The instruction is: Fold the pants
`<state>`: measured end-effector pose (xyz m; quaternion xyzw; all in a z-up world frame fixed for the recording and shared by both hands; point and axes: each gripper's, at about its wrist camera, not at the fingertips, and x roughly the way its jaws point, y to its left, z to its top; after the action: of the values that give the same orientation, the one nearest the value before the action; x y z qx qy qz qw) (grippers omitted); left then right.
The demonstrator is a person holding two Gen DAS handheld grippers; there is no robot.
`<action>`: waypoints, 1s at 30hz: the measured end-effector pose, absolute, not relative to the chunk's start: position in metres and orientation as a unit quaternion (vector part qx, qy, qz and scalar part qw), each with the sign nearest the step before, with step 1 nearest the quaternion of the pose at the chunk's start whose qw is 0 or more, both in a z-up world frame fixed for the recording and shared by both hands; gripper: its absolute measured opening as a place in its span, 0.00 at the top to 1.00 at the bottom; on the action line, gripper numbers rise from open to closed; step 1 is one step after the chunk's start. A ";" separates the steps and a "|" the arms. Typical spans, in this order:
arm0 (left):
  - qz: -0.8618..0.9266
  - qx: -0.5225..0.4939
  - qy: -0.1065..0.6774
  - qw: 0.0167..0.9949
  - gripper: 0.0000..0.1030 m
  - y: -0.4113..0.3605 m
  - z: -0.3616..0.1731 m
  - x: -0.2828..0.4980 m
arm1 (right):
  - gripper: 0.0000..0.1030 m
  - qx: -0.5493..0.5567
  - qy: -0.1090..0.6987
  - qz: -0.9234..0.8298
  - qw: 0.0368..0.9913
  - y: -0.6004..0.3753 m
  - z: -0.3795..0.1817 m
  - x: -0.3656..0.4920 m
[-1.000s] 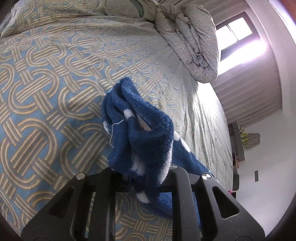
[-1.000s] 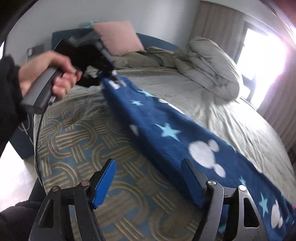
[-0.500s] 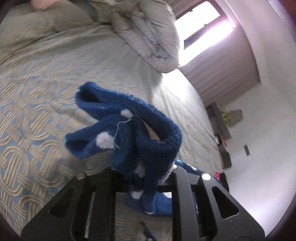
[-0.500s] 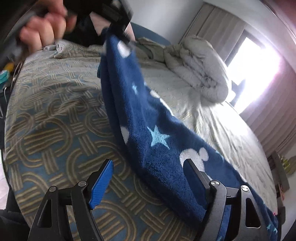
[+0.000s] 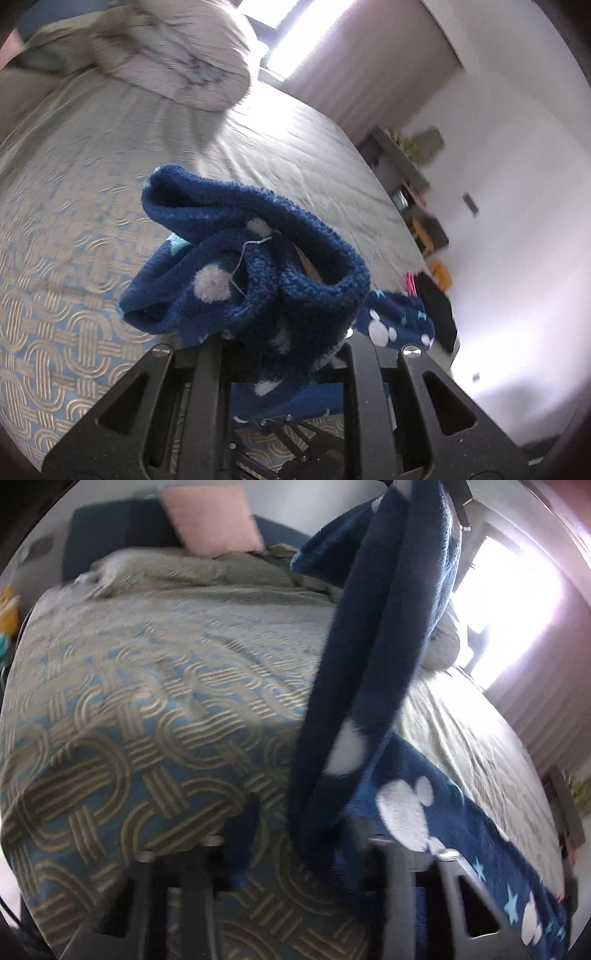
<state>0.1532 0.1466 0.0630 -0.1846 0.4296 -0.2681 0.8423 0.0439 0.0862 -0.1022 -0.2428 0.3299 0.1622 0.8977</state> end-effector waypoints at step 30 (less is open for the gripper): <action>-0.411 -0.193 0.607 0.653 0.32 -0.069 -0.043 0.165 | 0.52 0.237 0.399 0.076 0.883 -0.197 -0.085 -0.035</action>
<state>0.1653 -0.0691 -0.0433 -0.1932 0.6066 -0.4107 0.6527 -0.0346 -0.1973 -0.0846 0.2369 0.3988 0.0763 0.8826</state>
